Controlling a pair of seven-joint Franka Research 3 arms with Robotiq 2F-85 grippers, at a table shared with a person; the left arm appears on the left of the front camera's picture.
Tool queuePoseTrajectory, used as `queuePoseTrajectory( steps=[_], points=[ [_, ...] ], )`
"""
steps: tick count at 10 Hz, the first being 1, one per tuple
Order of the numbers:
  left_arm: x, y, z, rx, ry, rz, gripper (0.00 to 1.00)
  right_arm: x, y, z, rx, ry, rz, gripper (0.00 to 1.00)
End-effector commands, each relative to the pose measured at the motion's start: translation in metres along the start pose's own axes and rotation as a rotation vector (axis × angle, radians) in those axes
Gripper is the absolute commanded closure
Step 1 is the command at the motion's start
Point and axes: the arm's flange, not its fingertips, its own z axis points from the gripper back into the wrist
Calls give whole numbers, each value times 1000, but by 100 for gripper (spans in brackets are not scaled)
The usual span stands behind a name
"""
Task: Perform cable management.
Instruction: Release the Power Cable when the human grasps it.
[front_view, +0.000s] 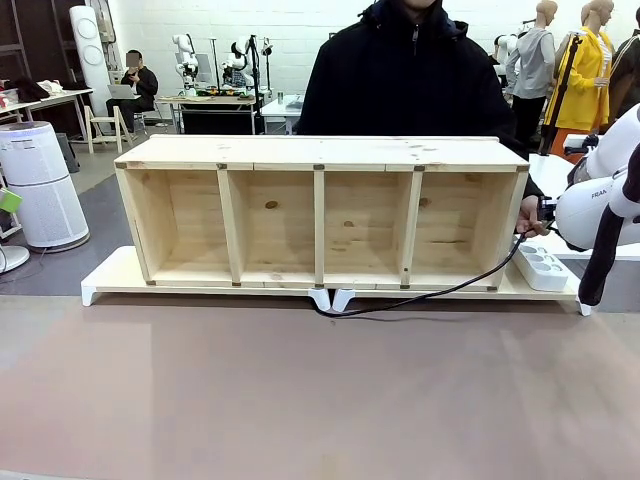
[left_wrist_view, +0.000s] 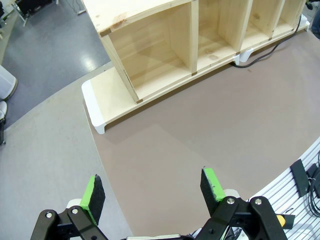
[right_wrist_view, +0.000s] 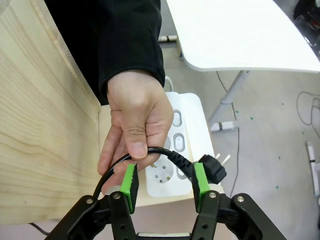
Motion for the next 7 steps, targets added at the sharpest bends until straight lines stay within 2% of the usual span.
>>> queuePoseTrajectory(
  steps=[1,2,3,4,7],
  points=[
    [1,1,-2,13,-2,14,0,-1,0,0,-7,-18,26,23],
    [1,1,-2,13,-2,14,0,0,0,0,-10,-19,25,0],
    [1,1,-2,13,-2,14,0,0,0,1,-22,-79,-21,4],
    [1,1,-2,13,-2,14,0,0,0,0,0,-1,2,4],
    [1,1,-2,13,-2,14,0,0,0,0,0,-1,2,4]
  ],
)
